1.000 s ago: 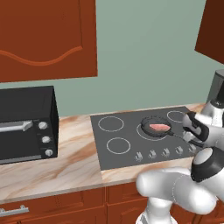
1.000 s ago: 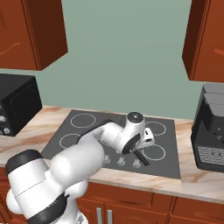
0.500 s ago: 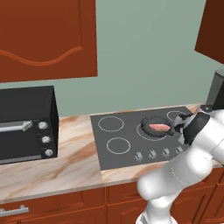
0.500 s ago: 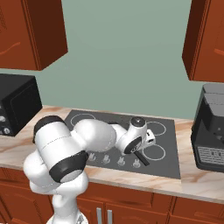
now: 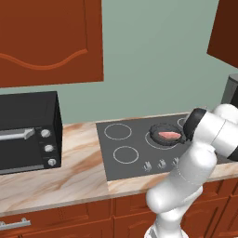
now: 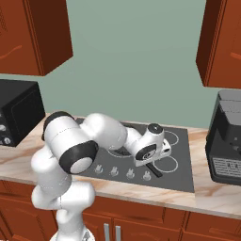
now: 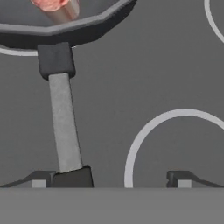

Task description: Pick up the pan with the steak in it and place it on the dining table. Then place the steak on the plate.

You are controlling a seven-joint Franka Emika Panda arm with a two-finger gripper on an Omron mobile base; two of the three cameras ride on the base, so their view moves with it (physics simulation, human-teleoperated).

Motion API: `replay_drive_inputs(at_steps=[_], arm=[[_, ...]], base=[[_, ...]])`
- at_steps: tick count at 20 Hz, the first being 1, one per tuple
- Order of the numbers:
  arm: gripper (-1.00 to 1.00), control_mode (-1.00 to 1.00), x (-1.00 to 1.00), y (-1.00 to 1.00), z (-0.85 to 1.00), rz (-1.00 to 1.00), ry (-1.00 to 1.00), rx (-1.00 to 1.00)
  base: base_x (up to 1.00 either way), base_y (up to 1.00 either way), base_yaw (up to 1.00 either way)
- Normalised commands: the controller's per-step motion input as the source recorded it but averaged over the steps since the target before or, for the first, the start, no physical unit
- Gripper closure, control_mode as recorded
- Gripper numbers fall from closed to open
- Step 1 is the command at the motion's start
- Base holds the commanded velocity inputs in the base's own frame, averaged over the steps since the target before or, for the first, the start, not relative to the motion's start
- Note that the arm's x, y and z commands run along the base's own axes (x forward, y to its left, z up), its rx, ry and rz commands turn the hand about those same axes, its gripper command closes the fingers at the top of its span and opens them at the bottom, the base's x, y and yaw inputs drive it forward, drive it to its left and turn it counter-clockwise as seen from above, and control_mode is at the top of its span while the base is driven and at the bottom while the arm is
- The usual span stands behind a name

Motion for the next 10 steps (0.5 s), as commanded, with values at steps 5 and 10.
replay_drive_inputs(at_steps=[5, 10], arm=[[-1.0, -1.0, 0.03, -0.04, -0.45, 0.0, 0.06, -0.05], [1.0, -1.0, 0.0, -0.01, -0.28, 0.0, 0.03, -0.01]], base=[[0.0, 0.0, 0.0], [0.0, 0.0, 0.0]])
